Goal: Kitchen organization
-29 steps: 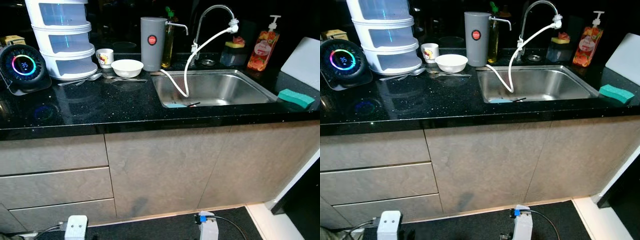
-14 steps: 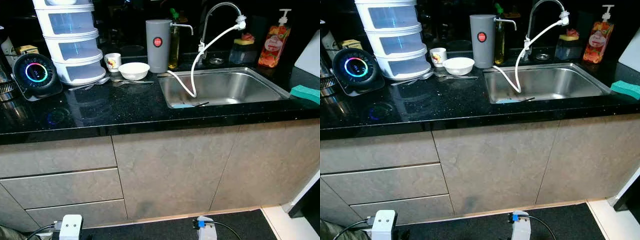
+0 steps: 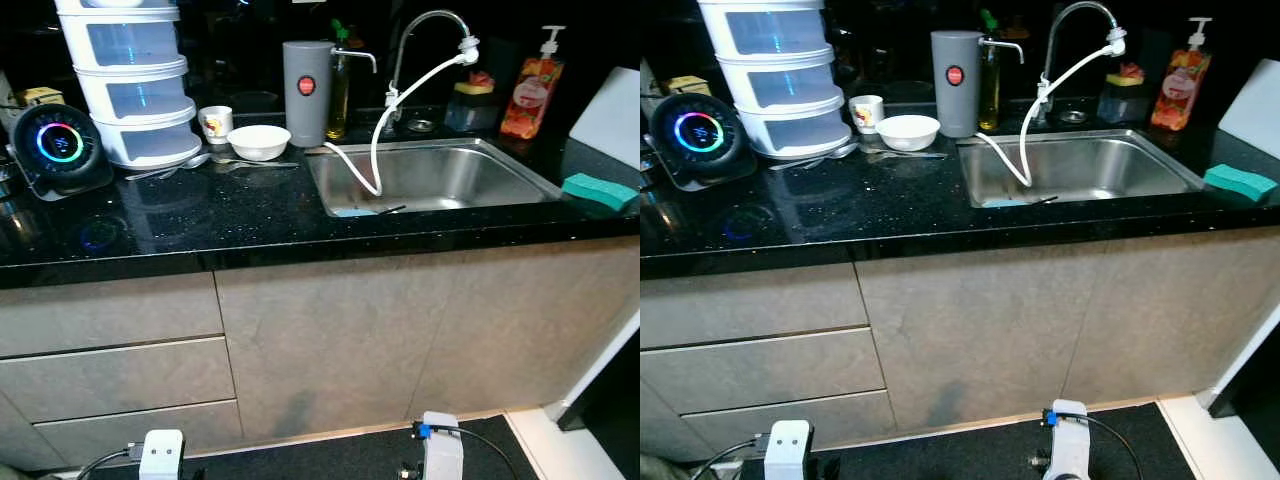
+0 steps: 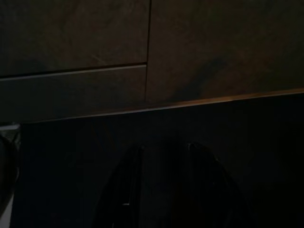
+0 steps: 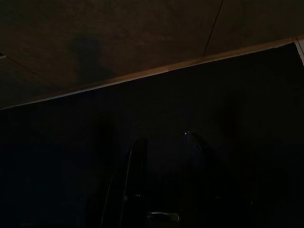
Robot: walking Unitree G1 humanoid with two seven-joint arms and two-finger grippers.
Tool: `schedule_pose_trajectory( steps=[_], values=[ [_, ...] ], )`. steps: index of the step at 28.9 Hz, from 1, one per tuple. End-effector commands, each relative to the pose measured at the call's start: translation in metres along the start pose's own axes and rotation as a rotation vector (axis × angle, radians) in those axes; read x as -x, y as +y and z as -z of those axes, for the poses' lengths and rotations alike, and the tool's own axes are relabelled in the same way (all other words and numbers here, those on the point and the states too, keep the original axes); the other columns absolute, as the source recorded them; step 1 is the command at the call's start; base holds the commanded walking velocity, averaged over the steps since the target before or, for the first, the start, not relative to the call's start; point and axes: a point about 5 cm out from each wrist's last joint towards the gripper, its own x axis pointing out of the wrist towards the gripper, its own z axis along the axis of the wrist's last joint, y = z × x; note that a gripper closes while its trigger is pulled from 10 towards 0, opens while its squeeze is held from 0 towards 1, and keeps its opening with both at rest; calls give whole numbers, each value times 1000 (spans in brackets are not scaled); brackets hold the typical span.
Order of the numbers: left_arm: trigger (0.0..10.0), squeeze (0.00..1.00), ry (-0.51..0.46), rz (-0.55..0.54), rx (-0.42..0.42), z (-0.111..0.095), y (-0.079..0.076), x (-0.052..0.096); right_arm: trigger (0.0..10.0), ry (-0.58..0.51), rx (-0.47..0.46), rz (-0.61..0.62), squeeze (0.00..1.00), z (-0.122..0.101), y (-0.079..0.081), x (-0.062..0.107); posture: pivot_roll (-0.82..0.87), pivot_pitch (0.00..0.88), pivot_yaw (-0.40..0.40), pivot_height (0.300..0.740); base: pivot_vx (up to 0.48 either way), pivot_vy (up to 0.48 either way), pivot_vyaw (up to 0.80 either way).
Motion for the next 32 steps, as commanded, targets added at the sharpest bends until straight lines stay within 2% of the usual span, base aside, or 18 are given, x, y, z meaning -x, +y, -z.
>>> schedule_pose_trajectory(
  steps=[1,2,5,6,8,9,11,13,16,18,19,22,23,25,27,28,31,32],
  values=[
    [10000,0,29,15,-8,6,-1,1,10000,-12,0,-10,0,-1,3,0,62,29,-8,740,0,0,0],
    [10000,0,32,19,-13,6,-1,1,10000,-12,-13,-9,0,-1,3,0,62,29,-8,740,0,0,0],
    [10000,0,20,-18,-22,3,4,1,10000,14,35,-51,0,6,7,1,67,24,-18,740,0,0,0],
    [10000,0,-24,-36,-17,-3,8,2,10000,12,68,-75,0,7,9,2,63,20,-6,740,0,0,0],
    [10000,0,-91,-37,-34,-13,9,2,10000,-31,-40,-56,0,-1,5,1,66,20,-10,740,0,0,0],
    [10000,0,-91,-37,-34,-13,9,2,10000,-31,-40,-56,0,-1,5,1,66,20,-10,740,0,0,0],
    [10000,0,-156,-79,-64,-28,16,1,10000,-102,-124,-85,0,-16,6,-2,71,27,-22,740,0,0,0],
    [10000,0,-188,-107,-77,-37,22,2,10000,-134,-120,-119,0,-23,8,-3,71,27,-22,740,0,0,0],
    [10000,0,-403,-187,-146,-90,40,7,10000,-281,-69,-290,0,-65,25,-8,66,29,-21,740,0,0,0],
    [10000,0,-544,-236,-165,-131,51,11,10000,-426,-93,-400,0,-108,34,-7,68,28,-22,740,0,0,0],
    [10000,0,-544,-236,-165,-131,51,11,10000,-426,-93,-400,0,-108,34,-7,68,28,-22,740,0,0,0],
    [10000,0,-668,-227,-195,-177,50,16,10000,-579,-121,-527,0,-161,45,1,65,24,-22,740,0,0,0],
    [10000,0,-668,-227,-195,-177,50,16,10000,-579,-121,-527,0,-161,45,1,65,24,-22,740,0,0,0],
    [10000,0,-751,-222,-242,-215,44,20,10000,-685,-119,-599,0,-203,52,12,66,22,-24,740,0,0,0],
    [10000,0,-712,-281,-277,-246,47,19,10000,-795,-103,-601,0,-243,54,24,64,21,-27,740,0,0,0],
    [10000,0,-712,-281,-277,-246,47,19,10000,-795,-103,-601,0,-243,54,24,64,21,-27,740,0,0,0],
    [10000,0,-761,-289,-250,-284,48,27,10000,-854,-99,-495,0,-280,49,31,62,18,-30,740,0,0,0],
    [10000,0,-761,-289,-250,-284,48,27,10000,-854,-99,-495,0,-280,49,31,62,18,-30,740,0,0,0]
  ],
)
